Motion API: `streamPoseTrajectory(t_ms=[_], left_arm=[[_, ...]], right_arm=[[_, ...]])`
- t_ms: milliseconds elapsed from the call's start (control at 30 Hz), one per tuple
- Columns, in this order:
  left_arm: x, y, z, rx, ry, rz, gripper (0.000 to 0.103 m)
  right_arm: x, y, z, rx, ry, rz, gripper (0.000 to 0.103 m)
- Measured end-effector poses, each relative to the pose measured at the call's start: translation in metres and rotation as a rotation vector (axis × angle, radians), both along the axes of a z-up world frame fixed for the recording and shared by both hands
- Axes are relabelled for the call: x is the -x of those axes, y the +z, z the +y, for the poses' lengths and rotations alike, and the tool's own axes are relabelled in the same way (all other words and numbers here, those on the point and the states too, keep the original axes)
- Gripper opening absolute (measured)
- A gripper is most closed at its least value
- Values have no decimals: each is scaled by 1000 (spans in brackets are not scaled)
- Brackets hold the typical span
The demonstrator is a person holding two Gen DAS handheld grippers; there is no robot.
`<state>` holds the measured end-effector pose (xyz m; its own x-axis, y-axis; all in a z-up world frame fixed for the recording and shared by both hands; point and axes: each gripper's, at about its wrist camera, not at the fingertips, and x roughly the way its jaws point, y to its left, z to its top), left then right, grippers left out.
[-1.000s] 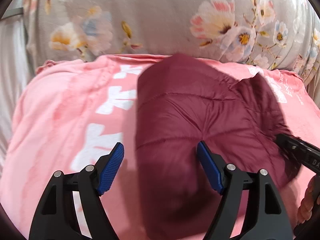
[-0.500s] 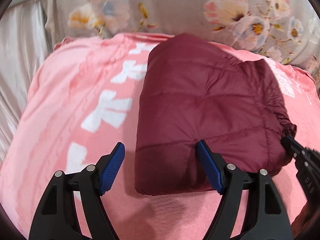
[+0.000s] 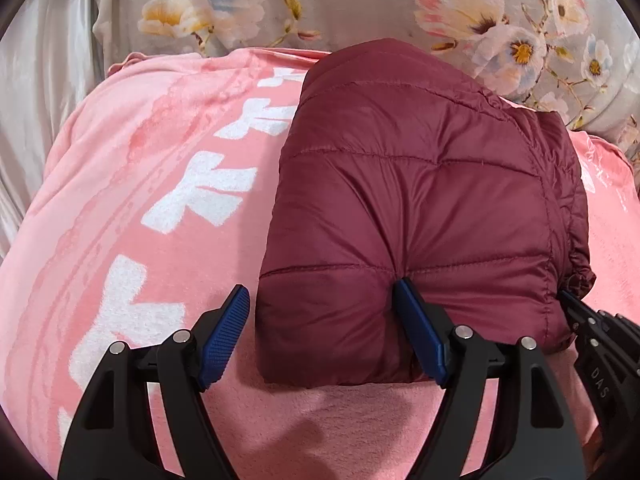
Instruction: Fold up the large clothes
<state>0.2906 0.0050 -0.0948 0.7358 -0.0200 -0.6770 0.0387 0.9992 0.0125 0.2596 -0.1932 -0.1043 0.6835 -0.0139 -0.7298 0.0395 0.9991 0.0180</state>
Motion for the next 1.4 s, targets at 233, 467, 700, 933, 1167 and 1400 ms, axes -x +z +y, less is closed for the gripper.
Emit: streamPoseTrajectory(t_ms=[233, 467, 700, 933, 1167, 1400], left_arm=[[1, -5, 0, 5, -3, -13, 73], [4, -4, -6, -34, 11, -33, 74], [29, 7, -18, -104, 25, -128, 74], [67, 11, -21, -69, 6, -158, 80], [100, 12, -32, -82, -17, -196, 90], [95, 9, -29, -80, 18, -169, 92]], right_arm=[[-3, -2, 2, 7, 0, 16, 0], [-2, -2, 0, -11, -1, 13, 0], [48, 22, 1, 19, -78, -175, 51], [88, 24, 8, 35, -71, -188, 51], [100, 25, 12, 48, -88, -178, 53], [95, 19, 12, 67, -91, -141, 53]])
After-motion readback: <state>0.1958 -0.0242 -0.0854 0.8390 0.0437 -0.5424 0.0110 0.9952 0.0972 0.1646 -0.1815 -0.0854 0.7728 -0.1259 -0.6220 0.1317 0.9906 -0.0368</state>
